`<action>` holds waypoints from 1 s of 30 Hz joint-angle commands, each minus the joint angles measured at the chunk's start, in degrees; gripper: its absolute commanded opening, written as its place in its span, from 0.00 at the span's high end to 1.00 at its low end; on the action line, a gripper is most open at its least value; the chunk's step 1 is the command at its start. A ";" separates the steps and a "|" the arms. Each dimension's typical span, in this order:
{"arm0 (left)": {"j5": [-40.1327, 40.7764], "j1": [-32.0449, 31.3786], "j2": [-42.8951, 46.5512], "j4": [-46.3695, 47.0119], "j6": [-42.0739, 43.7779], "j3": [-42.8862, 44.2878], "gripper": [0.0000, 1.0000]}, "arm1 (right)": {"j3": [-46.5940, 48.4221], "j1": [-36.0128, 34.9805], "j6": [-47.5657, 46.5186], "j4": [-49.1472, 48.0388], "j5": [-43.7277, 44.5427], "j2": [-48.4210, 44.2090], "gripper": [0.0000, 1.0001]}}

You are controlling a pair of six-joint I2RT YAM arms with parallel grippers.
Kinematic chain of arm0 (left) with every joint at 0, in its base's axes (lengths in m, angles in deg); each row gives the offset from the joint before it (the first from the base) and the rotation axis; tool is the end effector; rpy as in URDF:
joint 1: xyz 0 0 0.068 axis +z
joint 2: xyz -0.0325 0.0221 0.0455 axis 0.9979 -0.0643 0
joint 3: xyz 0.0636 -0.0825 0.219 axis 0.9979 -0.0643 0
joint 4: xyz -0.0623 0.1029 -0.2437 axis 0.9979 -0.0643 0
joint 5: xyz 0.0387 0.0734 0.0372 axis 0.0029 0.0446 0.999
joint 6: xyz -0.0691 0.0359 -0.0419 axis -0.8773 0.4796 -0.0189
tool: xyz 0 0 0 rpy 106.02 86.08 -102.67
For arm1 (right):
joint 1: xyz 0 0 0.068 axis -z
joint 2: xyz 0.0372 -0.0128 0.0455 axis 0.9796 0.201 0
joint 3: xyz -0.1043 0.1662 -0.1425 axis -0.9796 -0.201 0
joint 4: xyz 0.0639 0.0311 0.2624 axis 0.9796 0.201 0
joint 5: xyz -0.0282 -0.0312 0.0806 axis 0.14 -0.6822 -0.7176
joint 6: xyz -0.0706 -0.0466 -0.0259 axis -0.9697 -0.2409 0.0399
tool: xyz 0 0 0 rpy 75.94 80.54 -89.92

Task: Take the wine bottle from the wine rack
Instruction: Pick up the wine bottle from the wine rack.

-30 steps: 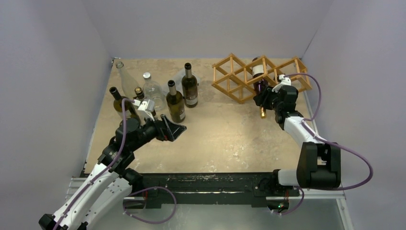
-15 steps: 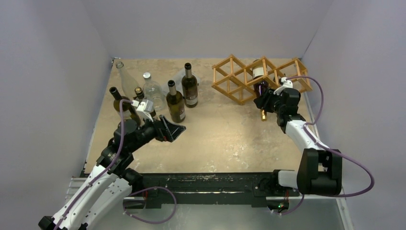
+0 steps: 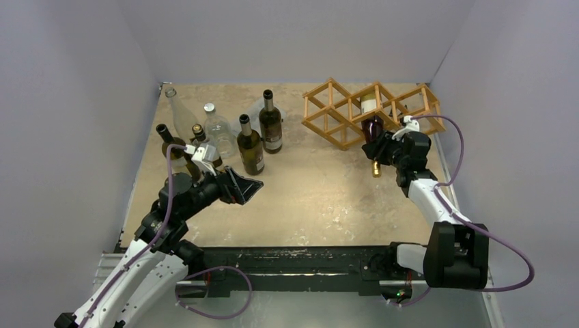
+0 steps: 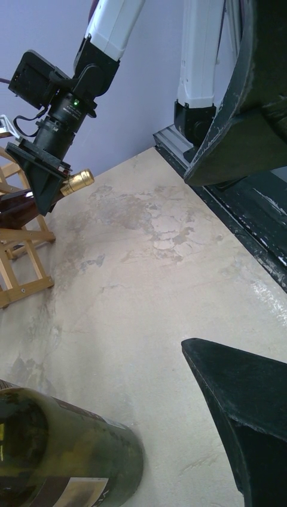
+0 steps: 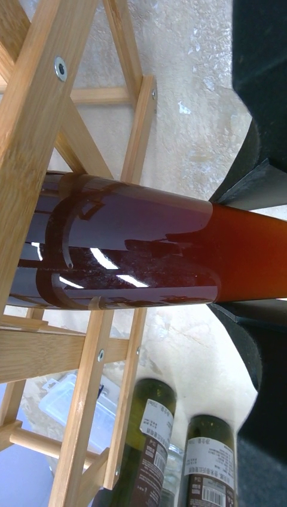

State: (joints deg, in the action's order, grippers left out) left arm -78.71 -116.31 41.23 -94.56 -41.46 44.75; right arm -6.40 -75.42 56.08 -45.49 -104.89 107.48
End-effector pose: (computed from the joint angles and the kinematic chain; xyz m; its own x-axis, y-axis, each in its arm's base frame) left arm 0.1763 -0.1233 0.2790 -0.5700 -0.3922 -0.7220 0.4185 0.6176 -0.6659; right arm 0.3228 0.0078 0.1804 -0.4671 0.3679 -0.8040 -0.0707 0.8909 0.4487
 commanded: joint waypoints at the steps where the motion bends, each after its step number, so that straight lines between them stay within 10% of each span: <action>1: -0.15 0.38 0.71 0.23 -0.25 0.37 0.00 | 1.01 -0.17 0.26 -9.78 -5.37 -3.45 1.00; 30: -0.79 0.38 2.16 0.08 -0.43 0.26 0.00 | -6.53 5.69 0.63 -18.79 -22.42 -3.61 1.00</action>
State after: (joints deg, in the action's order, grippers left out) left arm -78.76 -116.31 42.87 -95.54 -41.39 44.75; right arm -13.44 -69.37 57.48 -54.19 -119.36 105.62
